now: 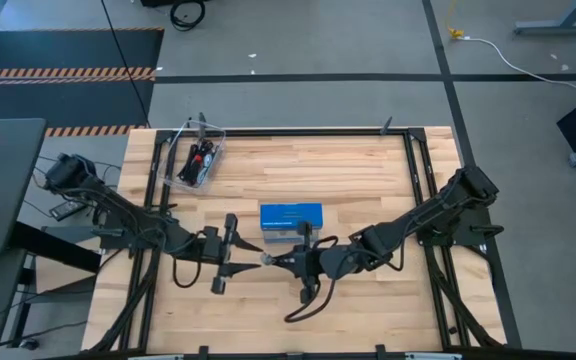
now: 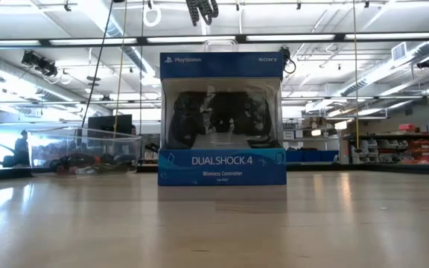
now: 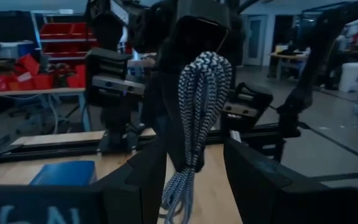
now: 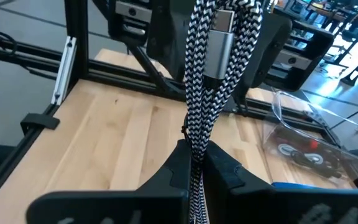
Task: Pick and place USB-C Cables
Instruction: Put the white charger cable into the transparent bin
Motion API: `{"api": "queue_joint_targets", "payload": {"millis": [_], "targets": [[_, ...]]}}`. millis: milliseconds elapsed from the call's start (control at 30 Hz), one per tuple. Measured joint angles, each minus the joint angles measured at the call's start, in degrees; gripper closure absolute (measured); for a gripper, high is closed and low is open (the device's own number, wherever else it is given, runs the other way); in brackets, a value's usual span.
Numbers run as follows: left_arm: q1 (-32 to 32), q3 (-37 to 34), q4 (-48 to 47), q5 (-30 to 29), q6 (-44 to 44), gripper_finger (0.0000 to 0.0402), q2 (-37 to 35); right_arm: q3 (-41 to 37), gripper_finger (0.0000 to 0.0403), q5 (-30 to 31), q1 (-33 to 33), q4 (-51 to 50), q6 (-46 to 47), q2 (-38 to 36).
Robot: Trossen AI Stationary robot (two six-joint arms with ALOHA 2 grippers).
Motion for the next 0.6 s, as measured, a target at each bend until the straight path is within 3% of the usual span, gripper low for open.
{"api": "queue_joint_targets", "payload": {"millis": [367,600], "targets": [[0.37,0.00,1.11,-0.27,0.07,0.0234,1.40,0.00,0.0383,0.11,-0.05,1.28,0.20,0.44],[0.33,0.00,2.05,2.82,0.22,0.0234,1.40,0.00,0.0379,0.09,-0.39,1.08,1.07,1.75]]}}
